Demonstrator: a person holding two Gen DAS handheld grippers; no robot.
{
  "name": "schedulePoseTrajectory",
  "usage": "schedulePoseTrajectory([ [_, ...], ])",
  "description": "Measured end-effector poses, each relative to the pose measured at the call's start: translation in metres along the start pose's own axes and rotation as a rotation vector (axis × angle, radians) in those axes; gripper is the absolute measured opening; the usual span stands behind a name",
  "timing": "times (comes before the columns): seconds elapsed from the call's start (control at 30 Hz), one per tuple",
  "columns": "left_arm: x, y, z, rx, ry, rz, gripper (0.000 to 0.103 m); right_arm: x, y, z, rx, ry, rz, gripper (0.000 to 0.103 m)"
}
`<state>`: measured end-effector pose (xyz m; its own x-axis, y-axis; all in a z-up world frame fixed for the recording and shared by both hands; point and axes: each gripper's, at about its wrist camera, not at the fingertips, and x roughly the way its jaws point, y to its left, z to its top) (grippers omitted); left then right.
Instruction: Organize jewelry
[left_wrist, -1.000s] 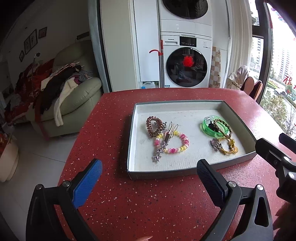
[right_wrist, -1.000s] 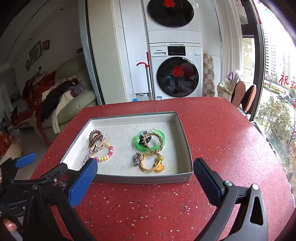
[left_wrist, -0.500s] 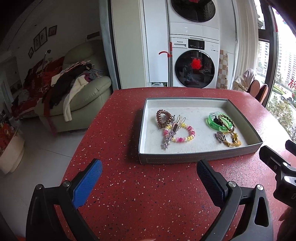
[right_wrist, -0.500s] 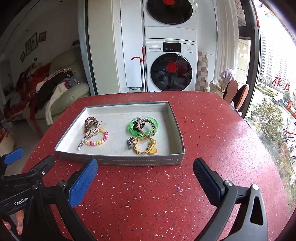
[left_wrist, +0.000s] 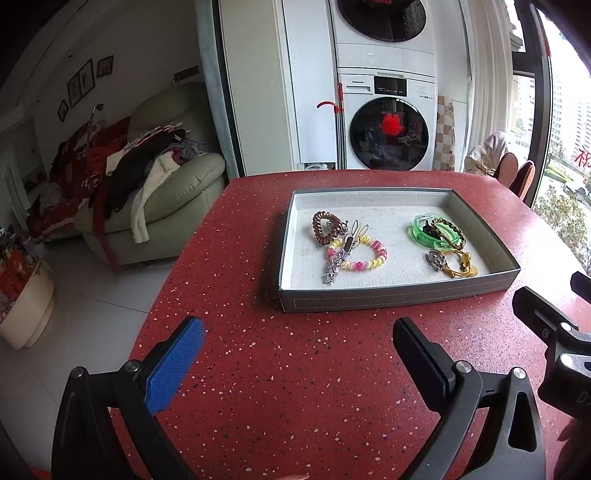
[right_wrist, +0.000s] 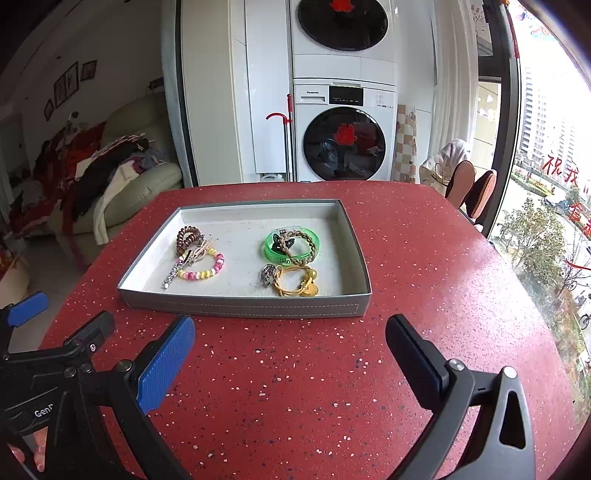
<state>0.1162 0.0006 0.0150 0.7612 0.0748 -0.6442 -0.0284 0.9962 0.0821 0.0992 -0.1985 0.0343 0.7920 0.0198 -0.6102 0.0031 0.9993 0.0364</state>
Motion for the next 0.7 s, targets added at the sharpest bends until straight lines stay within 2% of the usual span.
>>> schedulePoseTrajectory([
  [0.7, -0.0021, -0.0002, -0.0036, -0.005, 0.006, -0.001, 0.103, -0.0015, -0.0008, -0.0022, -0.003, 0.000, -0.001, 0.103],
])
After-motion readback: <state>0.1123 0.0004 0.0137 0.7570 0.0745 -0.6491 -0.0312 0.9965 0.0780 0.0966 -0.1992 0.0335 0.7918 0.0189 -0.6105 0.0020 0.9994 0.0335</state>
